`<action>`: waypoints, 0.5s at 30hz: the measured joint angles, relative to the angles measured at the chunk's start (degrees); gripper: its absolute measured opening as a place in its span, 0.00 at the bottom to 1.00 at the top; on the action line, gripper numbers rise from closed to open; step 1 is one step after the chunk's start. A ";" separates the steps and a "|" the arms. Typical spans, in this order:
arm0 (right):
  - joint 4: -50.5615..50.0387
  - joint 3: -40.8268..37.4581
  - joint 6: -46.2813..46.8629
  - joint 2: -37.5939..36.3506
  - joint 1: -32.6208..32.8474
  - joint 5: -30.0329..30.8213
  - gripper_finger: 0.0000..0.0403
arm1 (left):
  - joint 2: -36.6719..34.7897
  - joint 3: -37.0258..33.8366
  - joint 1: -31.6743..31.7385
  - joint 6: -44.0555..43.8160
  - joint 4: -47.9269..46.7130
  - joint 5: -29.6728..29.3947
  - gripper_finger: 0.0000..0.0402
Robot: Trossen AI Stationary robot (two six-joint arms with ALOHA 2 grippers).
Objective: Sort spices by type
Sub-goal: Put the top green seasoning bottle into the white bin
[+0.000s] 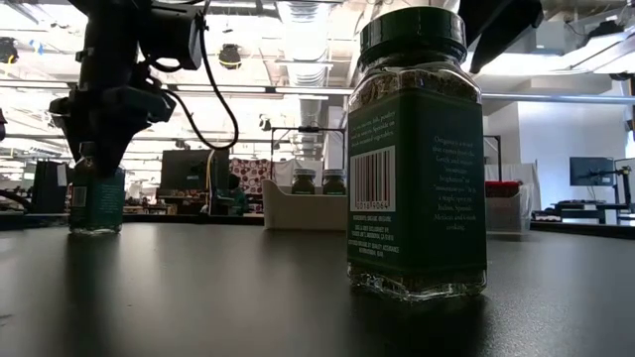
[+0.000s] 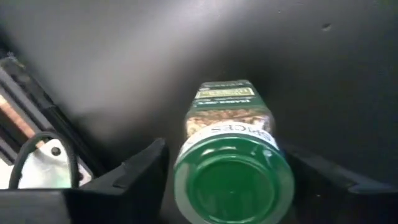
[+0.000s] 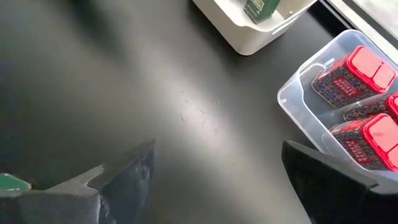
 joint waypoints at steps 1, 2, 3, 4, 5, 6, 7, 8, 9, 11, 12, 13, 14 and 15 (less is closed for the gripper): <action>0.01 0.00 0.24 0.00 -0.01 0.00 0.93 | 0.00 0.00 0.20 0.64 0.07 0.66 0.63; 0.01 0.00 0.52 0.00 -0.01 0.00 0.93 | 0.00 0.00 0.44 1.48 0.05 1.38 0.61; 0.00 0.00 0.97 0.00 -0.02 0.00 0.93 | 0.00 0.00 0.54 2.41 0.05 1.57 0.58; -0.01 0.00 1.54 0.00 -0.02 0.00 0.93 | 0.00 0.00 0.54 3.20 0.00 1.57 0.55; 0.00 0.00 1.99 0.00 0.00 0.00 0.93 | -0.03 0.01 0.54 3.84 0.09 1.63 0.52; -0.02 0.00 2.50 0.00 -0.02 0.00 0.93 | -0.08 0.05 0.54 4.53 0.11 1.67 0.49; -0.02 0.00 3.07 0.00 0.00 0.00 0.93 | -0.11 0.07 0.54 5.45 0.11 1.67 0.48; -0.02 0.00 3.53 0.00 -0.01 0.00 0.93 | -0.11 0.07 0.54 6.82 0.11 1.67 0.48; -0.01 0.00 4.06 0.00 -0.01 0.00 0.93 | -0.11 0.07 0.54 8.32 0.11 1.73 0.48; 0.01 0.00 5.05 0.00 0.00 0.00 0.93 | -0.11 0.07 0.54 12.39 0.11 1.99 0.48; -0.01 0.00 5.50 0.00 -0.01 0.00 0.93 | -0.11 0.07 0.54 15.81 0.12 2.20 0.48; -0.02 0.00 6.03 0.00 0.00 0.00 0.93 | -0.11 0.07 0.54 19.63 0.12 2.51 0.48; -0.02 0.00 6.15 0.00 -0.01 0.00 0.93 | -0.09 0.07 0.51 24.00 0.08 3.00 0.48; -0.01 0.00 6.17 0.00 -0.01 0.00 0.93 | -0.09 0.07 0.30 28.24 0.01 3.39 0.48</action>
